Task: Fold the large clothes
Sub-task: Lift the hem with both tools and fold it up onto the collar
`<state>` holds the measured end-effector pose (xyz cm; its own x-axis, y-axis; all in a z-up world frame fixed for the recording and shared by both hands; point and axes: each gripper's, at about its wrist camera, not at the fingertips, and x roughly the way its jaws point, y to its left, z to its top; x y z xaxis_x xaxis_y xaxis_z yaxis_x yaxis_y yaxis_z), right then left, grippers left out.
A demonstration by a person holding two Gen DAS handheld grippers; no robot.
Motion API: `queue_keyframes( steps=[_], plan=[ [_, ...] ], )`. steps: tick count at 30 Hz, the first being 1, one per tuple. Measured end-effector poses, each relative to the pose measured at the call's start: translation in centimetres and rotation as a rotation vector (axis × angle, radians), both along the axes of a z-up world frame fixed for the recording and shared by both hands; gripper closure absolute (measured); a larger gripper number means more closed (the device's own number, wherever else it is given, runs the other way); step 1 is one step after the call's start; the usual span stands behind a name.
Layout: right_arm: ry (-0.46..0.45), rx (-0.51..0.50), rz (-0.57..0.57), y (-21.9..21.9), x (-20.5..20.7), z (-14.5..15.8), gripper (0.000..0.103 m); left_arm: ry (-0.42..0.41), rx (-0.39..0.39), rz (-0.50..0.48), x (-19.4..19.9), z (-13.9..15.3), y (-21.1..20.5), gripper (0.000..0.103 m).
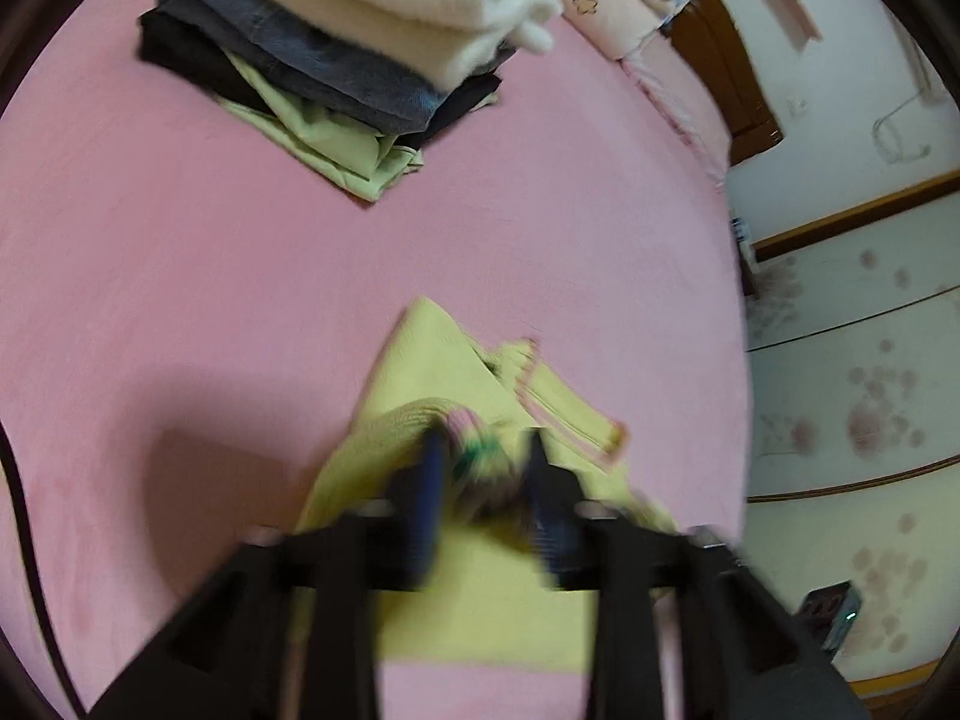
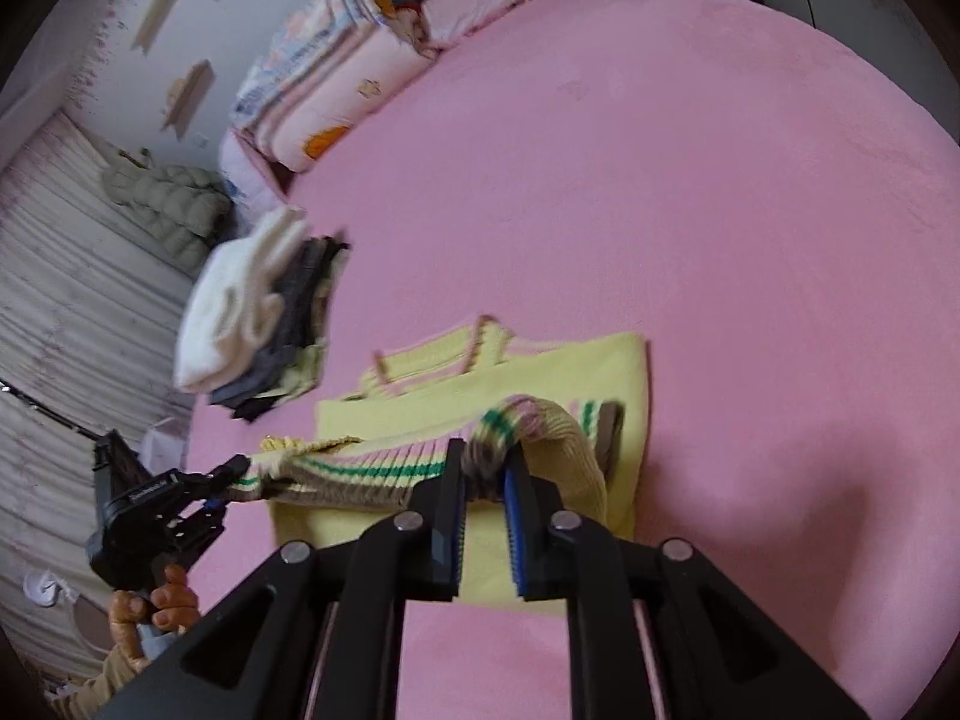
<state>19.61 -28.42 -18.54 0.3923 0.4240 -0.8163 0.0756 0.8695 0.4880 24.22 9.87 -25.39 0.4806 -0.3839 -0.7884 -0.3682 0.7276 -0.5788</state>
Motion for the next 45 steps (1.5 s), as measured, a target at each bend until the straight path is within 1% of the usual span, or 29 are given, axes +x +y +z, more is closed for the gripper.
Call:
queue_keyframes(
  steps=[1,2,3,4,6,9,12,14,15,16,17,18,19,20,21,22,24,27,29,31,32,35,36,38,39,40,42,44,45],
  plan=[
    [0.015,-0.02,0.002,0.1,0.7,-0.7,0.081,0.03,0.029,0.004,0.7,-0.6,0.0,0.033],
    [0.027,-0.043,0.0,0.0,1.3,-1.3,0.076,0.044,0.04,0.014,1.1,-1.1,0.0,0.032],
    [0.03,-0.057,-0.006,-0.3,1.9,-1.8,0.072,0.042,0.037,0.022,1.3,-1.4,0.2,0.032],
    [0.026,-0.052,-0.007,-0.6,2.1,-1.9,0.072,0.034,0.036,0.019,1.4,-1.7,0.3,0.032],
    [0.015,-0.05,0.003,-0.9,2.2,-2.2,0.071,0.019,0.067,-0.002,1.4,-1.9,0.2,0.032],
    [0.025,-0.12,0.057,-0.5,2.4,-3.2,0.071,-0.006,0.136,-0.074,2.0,-2.1,-0.3,0.032],
    [0.032,-0.136,0.093,-0.4,2.7,-4.1,0.071,-0.025,0.189,-0.142,2.6,-2.7,-0.5,0.032],
    [0.026,-0.157,0.106,-0.1,3.4,-4.5,0.071,-0.025,0.222,-0.188,3.7,-3.2,-1.2,0.032],
    [0.023,-0.159,0.109,-0.2,3.8,-4.7,0.071,-0.024,0.229,-0.207,4.1,-3.4,-1.6,0.037],
    [0.02,-0.159,0.111,-0.1,4.1,-4.8,0.071,-0.023,0.237,-0.224,4.5,-3.6,-2.0,0.049],
    [0.02,-0.161,0.113,0.1,4.5,-5.0,0.071,-0.021,0.246,-0.243,4.9,-3.8,-2.3,0.059],
    [0.019,-0.165,0.117,0.3,4.8,-5.3,0.071,-0.012,0.265,-0.256,5.3,-3.9,-2.7,0.077],
    [0.016,-0.166,0.125,0.5,5.0,-5.4,0.071,-0.003,0.299,-0.264,5.6,-3.9,-3.0,0.086],
    [0.019,-0.167,0.144,0.9,5.3,-5.7,0.074,-0.008,0.325,-0.27,5.8,-3.8,-3.2,0.088],
    [0.022,-0.176,0.16,1.2,5.3,-5.8,0.096,-0.025,0.346,-0.267,5.7,-3.3,-3.4,0.09],
    [0.013,-0.196,0.176,1.6,5.3,-5.7,0.096,-0.042,0.358,-0.265,5.5,-2.9,-3.6,0.091],
    [-0.048,-0.225,0.169,1.6,5.1,-4.7,0.096,-0.083,0.389,-0.263,5.2,-1.9,-4.1,0.092],
    [-0.121,-0.245,0.111,0.8,5.1,-3.1,0.096,-0.108,0.429,-0.26,5.4,-1.5,-4.6,0.092],
    [-0.132,-0.26,0.097,0.7,5.5,-3.3,0.096,-0.09,0.43,-0.238,5.8,-2.2,-4.5,0.092],
    [-0.109,-0.274,0.099,0.8,6.1,-4.5,0.096,-0.072,0.418,-0.211,6.3,-3.3,-4.2,0.092],
    [-0.096,-0.288,0.105,0.8,6.3,-5.2,0.096,-0.061,0.418,-0.205,6.5,-4.3,-4.3,0.092],
    [-0.04,-0.331,0.119,1.1,6.6,-7.9,0.096,-0.055,0.422,-0.205,6.8,-5.7,-4.3,0.088],
    [-0.033,-0.332,0.109,1.1,6.6,-8.3,0.096,-0.055,0.42,-0.204,6.9,-5.8,-4.3,0.084],
    [-0.025,-0.335,0.091,1.1,6.7,-8.0,0.095,-0.041,0.39,-0.19,7.1,-5.9,-3.7,0.073],
    [-0.014,-0.333,0.083,1.1,6.8,-7.6,0.092,-0.025,0.365,-0.175,7.1,-5.9,-3.1,0.061],
    [-0.008,-0.334,0.078,1.1,6.8,-7.3,0.092,-0.019,0.344,-0.164,7.0,-5.9,-2.6,0.053],
    [-0.003,-0.334,0.068,1.2,6.6,-6.4,0.089,-0.001,0.323,-0.142,6.8,-5.5,-1.6,0.046],
    [-0.017,-0.337,0.049,1.5,6.1,-5.1,0.088,0.001,0.332,-0.133,6.3,-4.7,-1.0,0.044],
    [-0.029,-0.334,0.04,1.6,5.7,-4.4,0.088,-0.002,0.343,-0.132,5.9,-4.0,-0.9,0.041]
  ],
)
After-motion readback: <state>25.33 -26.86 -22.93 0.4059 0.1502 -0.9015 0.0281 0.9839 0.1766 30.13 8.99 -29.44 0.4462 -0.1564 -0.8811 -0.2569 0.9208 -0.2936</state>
